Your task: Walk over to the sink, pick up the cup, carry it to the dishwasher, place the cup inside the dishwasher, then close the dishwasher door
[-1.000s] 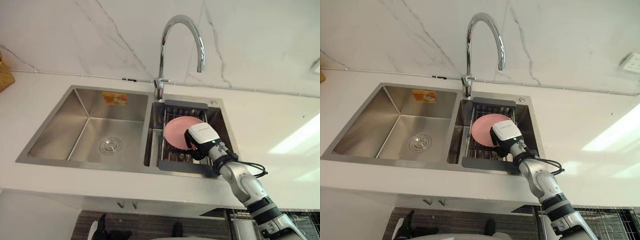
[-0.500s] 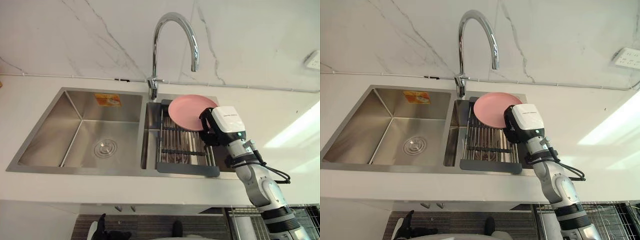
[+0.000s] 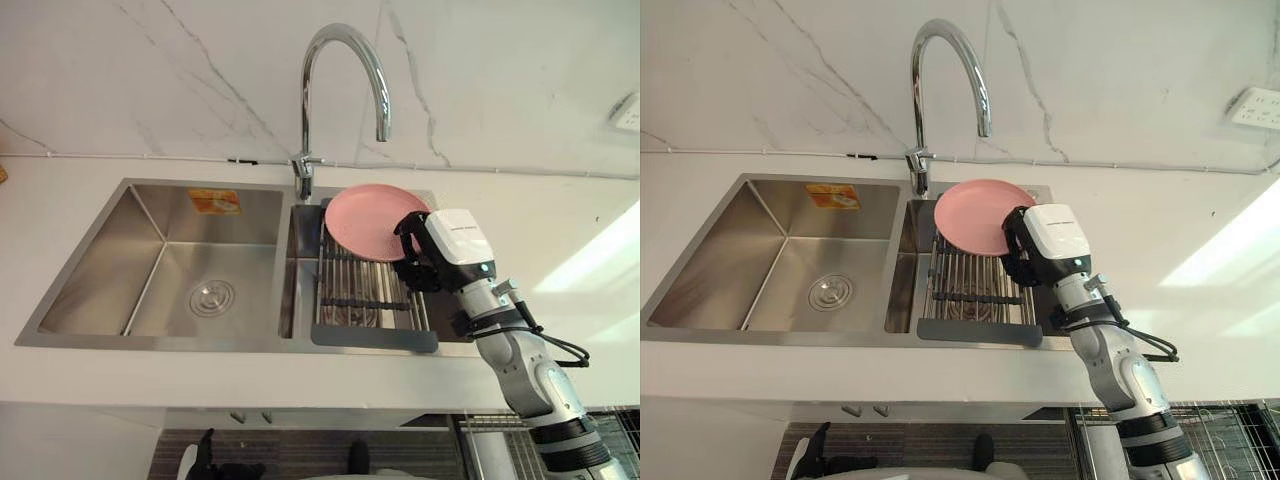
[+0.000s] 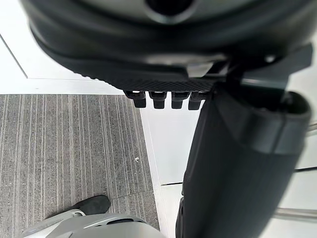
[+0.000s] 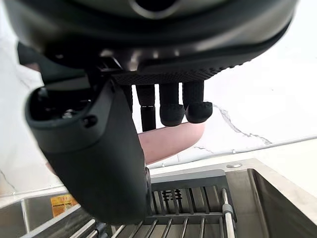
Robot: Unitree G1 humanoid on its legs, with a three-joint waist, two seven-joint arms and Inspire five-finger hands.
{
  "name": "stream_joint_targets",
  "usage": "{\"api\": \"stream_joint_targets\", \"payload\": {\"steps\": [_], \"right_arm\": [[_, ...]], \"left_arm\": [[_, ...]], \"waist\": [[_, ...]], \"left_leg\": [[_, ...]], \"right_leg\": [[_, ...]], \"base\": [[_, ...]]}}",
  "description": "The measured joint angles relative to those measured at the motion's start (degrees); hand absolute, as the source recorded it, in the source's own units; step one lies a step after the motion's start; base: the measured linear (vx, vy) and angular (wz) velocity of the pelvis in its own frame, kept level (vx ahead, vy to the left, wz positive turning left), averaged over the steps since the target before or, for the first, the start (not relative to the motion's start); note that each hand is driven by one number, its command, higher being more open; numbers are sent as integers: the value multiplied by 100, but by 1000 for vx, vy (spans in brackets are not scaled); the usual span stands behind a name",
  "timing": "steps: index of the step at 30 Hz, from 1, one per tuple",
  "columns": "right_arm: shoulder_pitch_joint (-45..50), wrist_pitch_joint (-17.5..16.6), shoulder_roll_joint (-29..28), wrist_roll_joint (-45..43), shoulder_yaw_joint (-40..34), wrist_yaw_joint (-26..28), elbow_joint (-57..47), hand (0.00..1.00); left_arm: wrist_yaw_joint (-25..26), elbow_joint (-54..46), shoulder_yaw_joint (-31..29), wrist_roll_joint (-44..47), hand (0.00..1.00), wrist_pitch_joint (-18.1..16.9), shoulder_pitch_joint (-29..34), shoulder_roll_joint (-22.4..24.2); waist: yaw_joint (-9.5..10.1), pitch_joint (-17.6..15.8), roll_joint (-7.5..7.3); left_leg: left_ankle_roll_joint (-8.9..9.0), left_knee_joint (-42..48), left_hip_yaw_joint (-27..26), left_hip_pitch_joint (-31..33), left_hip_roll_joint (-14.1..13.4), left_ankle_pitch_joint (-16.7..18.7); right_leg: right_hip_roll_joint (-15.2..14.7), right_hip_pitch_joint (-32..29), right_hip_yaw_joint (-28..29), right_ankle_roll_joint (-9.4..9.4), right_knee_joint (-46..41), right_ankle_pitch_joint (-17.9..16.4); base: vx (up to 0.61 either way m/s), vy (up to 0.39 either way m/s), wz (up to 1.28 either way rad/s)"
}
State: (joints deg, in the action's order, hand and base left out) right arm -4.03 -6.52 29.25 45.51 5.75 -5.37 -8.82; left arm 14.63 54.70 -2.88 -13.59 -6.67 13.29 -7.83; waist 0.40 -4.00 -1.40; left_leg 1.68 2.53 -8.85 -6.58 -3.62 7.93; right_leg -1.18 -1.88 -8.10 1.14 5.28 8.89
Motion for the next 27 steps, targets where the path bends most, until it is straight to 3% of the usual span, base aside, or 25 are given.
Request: {"api": "stream_joint_targets", "payload": {"steps": [7,12,17,19,20,21,23,24,25,26,27], "right_arm": [[256,79,-3,-567,-661,-7,-402,0],[365,156,-7,-675,-1113,-44,-516,0],[441,243,-100,-843,-1775,-280,-594,0],[331,252,-312,-842,-1821,-406,-598,0],[243,242,-493,-842,-1786,-510,-601,0],[218,241,-597,-838,-1760,-570,-578,0],[174,200,-659,-837,-1665,-640,-536,0],[167,136,-649,-831,-1518,-718,-495,0],[106,116,-625,-820,-1454,-752,-488,0],[39,110,-581,-821,-1384,-766,-470,0],[-222,90,-445,-817,-1303,-767,-451,0]], "left_arm": [[62,16,1,-110,100,-51,60,8],[57,44,111,-299,100,-77,84,14],[41,62,45,-440,100,23,119,9],[42,-28,-193,-440,100,63,211,21],[41,-27,-382,-432,100,93,299,73],[53,-36,-393,-377,100,109,309,84],[74,-76,-463,-222,100,143,408,112],[169,-121,-562,73,100,220,564,53],[180,-149,-621,200,100,261,592,-16],[180,-141,-711,314,100,313,589,-35],[221,-128,-760,426,100,433,571,-120]], "waist": [[-48,12,20],[-146,77,102],[-307,64,86],[-260,0,-30],[-204,-41,18],[-196,-76,122],[-172,-116,255],[-129,3,114],[-79,40,46],[-39,57,37],[120,84,66]], "left_leg": [[9,10,-52,-16,2,13],[-18,54,-325,-23,24,85],[-65,437,-937,67,62,349],[-120,549,-1501,58,59,384],[-182,427,-1956,1,-110,374],[-165,467,-2354,-65,-316,367],[-145,514,-2756,-242,-620,357],[-96,836,-3059,-305,-748,396],[-33,1031,-3062,-256,-816,479],[-40,1117,-3019,-198,-911,497],[-24,833,-2922,-177,-911,511]], "right_leg": [[4,-6,70,-1,0,1],[59,-146,426,-16,-2,76],[185,-402,1121,47,-40,340],[319,-606,1267,148,5,627],[217,-771,294,-306,-371,-79],[64,-999,-635,-503,-1202,-594],[-329,-1065,-1739,-503,-2399,-995],[-939,-840,-2558,-811,-3018,-832],[-851,-808,-2496,-687,-2900,-644],[-729,-761,-2662,-788,-2704,-576],[-349,-808,-2545,-785,-2067,-271]], "base": [[-1,1,-3],[-14,19,-38],[-33,31,-74],[-139,-11,-140],[-215,-60,-175],[-149,-47,-150],[-45,-53,-118],[43,-80,-116],[53,-113,-116],[-51,-213,-132],[-82,-255,-134]]}}
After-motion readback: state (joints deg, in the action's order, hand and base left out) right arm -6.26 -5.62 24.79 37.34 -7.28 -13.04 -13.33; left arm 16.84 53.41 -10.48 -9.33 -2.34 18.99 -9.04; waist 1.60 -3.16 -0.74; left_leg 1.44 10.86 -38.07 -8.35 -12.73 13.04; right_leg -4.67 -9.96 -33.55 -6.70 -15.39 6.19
